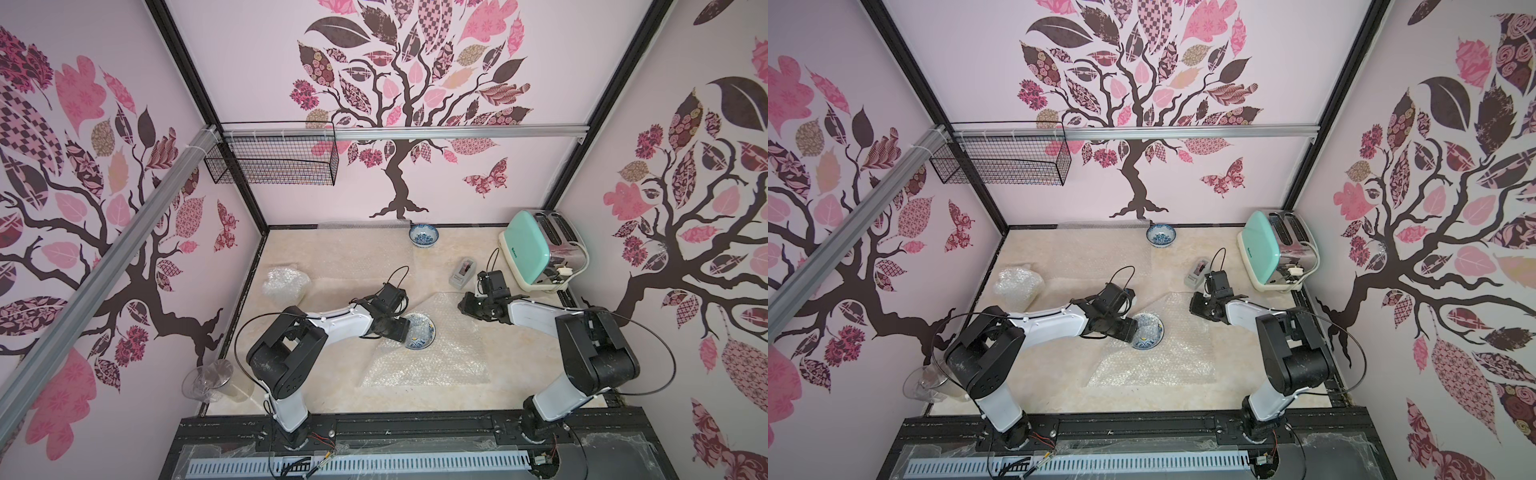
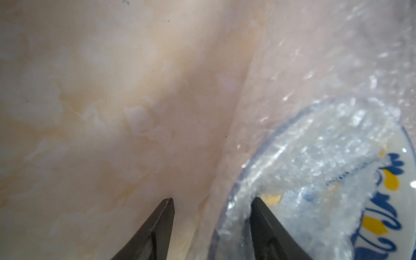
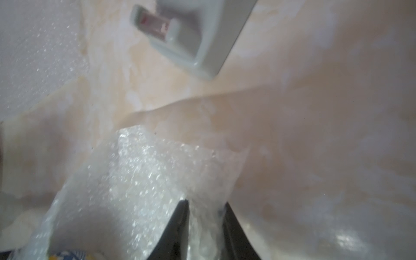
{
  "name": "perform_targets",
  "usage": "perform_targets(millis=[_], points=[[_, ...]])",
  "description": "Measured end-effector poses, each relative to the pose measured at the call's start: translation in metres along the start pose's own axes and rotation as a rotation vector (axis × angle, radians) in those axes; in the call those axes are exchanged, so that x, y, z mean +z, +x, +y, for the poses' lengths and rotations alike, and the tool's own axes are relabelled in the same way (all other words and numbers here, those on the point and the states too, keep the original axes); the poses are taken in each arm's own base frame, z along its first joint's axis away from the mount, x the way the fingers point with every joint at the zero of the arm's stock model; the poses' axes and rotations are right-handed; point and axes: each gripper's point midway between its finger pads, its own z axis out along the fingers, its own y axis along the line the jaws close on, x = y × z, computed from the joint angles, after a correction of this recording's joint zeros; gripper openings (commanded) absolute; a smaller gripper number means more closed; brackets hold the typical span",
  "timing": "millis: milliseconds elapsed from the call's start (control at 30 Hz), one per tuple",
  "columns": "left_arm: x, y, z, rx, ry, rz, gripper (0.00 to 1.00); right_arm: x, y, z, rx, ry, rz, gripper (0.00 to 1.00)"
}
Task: Wrap bowls in bubble wrap
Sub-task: Wrap the bowl in bubble wrap.
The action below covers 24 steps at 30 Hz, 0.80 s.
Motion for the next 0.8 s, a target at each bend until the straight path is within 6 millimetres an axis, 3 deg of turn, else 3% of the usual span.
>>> perform_targets(millis=[167, 233, 300, 433, 500, 633, 800], points=[[0.0, 0.0, 0.0, 0.0, 0.0, -0.001, 0.58, -0.039, -0.007, 0.047, -0.074, -0.168, -0.06, 0.1], [0.0, 0.0, 0.0, 0.0, 0.001, -0.002, 0.58, -0.051, 0.001, 0.074, -0.13, -0.251, -0.056, 0.1], [0.0, -0.001, 0.0, -0.001, 0.002, -0.003, 0.58, -0.055, 0.02, 0.099, -0.197, -0.319, -0.016, 0.1], [0.001, -0.001, -0.001, 0.0, 0.003, -0.005, 0.58, -0.054, 0.079, 0.14, -0.328, -0.42, 0.12, 0.08], [0.001, -0.002, -0.001, 0.0, 0.004, -0.008, 0.58, -0.052, 0.103, 0.148, -0.365, -0.444, 0.176, 0.07], [0.001, -0.002, -0.001, 0.0, 0.004, -0.009, 0.58, -0.039, 0.138, 0.143, -0.393, -0.437, 0.272, 0.07], [0.001, -0.002, -0.002, 0.0, 0.005, -0.009, 0.58, -0.024, 0.155, 0.134, -0.408, -0.407, 0.332, 0.07]])
